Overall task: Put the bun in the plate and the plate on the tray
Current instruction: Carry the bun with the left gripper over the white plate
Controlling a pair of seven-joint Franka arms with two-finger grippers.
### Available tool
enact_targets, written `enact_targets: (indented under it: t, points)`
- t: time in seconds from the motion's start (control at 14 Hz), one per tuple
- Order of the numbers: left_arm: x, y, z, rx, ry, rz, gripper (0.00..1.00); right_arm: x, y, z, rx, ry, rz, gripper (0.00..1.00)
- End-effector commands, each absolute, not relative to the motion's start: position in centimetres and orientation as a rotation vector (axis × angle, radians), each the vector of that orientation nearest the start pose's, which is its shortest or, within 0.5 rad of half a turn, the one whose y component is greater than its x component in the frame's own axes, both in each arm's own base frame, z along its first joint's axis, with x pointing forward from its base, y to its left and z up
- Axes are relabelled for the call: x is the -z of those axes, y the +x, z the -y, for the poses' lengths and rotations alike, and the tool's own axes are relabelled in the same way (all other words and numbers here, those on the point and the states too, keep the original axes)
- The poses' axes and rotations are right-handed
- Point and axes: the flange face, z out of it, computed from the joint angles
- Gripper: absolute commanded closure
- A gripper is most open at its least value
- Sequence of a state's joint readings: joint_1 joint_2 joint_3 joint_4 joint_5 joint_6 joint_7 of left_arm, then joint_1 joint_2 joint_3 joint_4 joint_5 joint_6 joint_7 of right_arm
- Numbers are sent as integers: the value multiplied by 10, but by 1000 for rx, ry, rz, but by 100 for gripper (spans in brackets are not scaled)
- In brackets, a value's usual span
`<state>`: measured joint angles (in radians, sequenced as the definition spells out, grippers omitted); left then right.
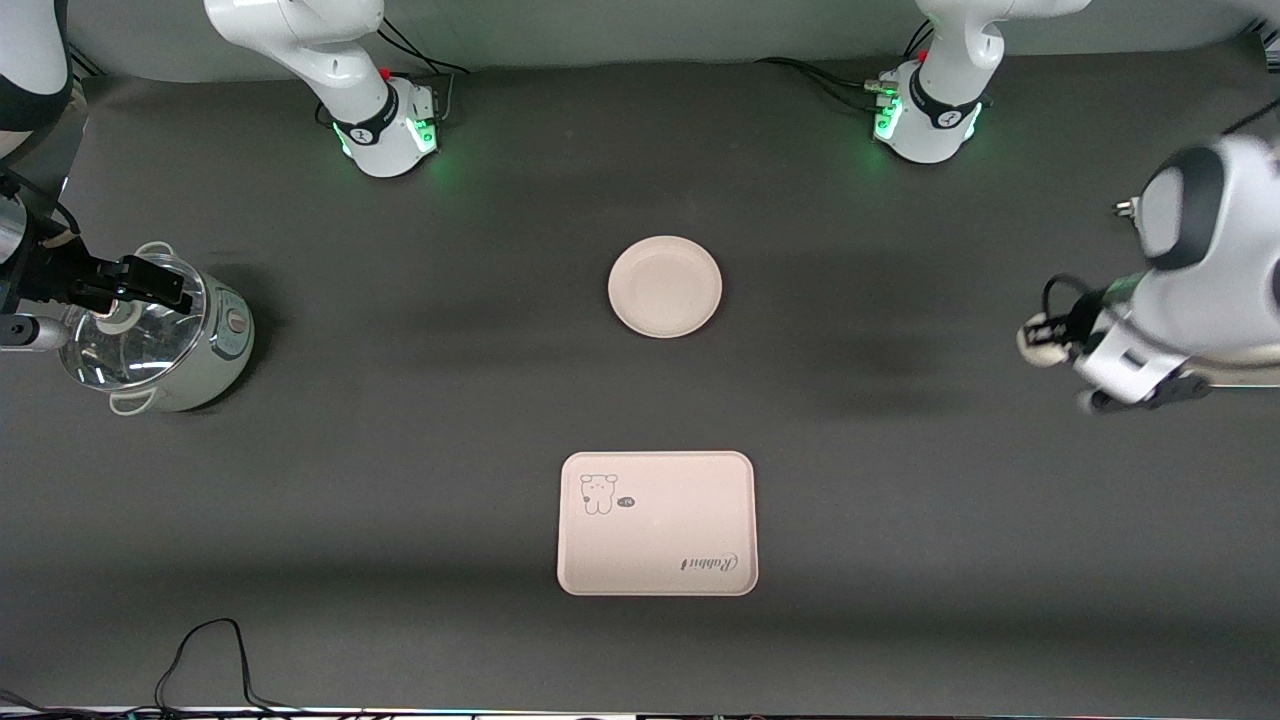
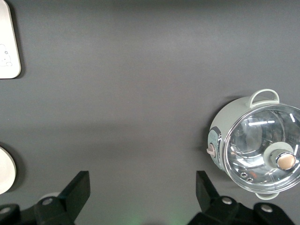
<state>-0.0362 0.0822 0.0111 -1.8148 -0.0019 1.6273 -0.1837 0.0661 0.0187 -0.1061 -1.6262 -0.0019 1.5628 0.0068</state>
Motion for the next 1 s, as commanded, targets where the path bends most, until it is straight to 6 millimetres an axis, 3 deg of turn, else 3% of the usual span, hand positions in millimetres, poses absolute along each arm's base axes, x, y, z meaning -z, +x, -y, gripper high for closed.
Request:
enact_targets:
  t: [0.0, 0.21, 0.36, 0.64, 0.79, 0.93]
  points:
    - [-512, 531, 14, -385, -3070, 224, 71, -588, 555, 24, -132, -3163, -43, 0]
    - [-522, 526, 29, -372, -3069, 220, 71, -588, 555, 24, -132, -3163, -40, 0]
    - [-525, 524, 72, -347, -3056, 260, 71, -589, 554, 24, -130, -3163, -40, 0]
    - [-512, 502, 216, -262, -3027, 341, 71, -589, 554, 24, -132, -3162, -43, 0]
    - [-490, 483, 290, -232, -3024, 422, 71, -589, 554, 24, -129, -3163, -50, 0]
    - [-463, 467, 347, -227, -3040, 483, 71, -588, 555, 23, -124, -3161, -57, 0]
